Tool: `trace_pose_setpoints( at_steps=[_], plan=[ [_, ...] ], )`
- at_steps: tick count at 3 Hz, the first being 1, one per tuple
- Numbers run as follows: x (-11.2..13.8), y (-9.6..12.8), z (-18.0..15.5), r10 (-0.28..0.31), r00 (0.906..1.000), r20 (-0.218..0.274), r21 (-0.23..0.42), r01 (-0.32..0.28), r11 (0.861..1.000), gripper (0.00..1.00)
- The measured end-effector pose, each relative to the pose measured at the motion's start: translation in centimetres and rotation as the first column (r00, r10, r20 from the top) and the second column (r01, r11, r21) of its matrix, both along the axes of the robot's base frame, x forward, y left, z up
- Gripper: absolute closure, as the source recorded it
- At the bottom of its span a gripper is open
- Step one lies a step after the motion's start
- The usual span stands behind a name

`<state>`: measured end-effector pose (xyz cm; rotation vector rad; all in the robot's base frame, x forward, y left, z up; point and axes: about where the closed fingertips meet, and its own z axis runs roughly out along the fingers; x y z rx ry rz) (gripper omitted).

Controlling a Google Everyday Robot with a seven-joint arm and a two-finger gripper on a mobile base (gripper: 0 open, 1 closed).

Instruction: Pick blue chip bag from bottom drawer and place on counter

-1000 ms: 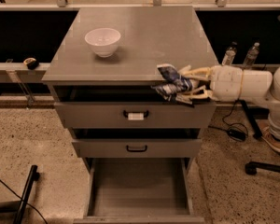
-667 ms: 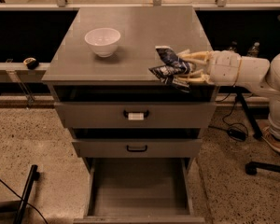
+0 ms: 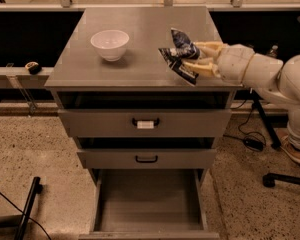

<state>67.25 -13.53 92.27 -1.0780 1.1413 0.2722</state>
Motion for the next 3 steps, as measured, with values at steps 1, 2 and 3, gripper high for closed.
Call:
trace_pose_setpoints(
  at_steps=[1,2,3],
  plan=[
    [3.7,0.0,1.1,-0.145,0.9866,-0.075,-0.020,0.144,0.989,0.76],
    [7.7,0.8,1.8,-0.205,0.9712,-0.120,-0.056,0.200,0.978,0.53],
    [11.9,1.9,1.3,-0.189,0.9674,-0.169,-0.094,0.175,0.980,0.22]
  ],
)
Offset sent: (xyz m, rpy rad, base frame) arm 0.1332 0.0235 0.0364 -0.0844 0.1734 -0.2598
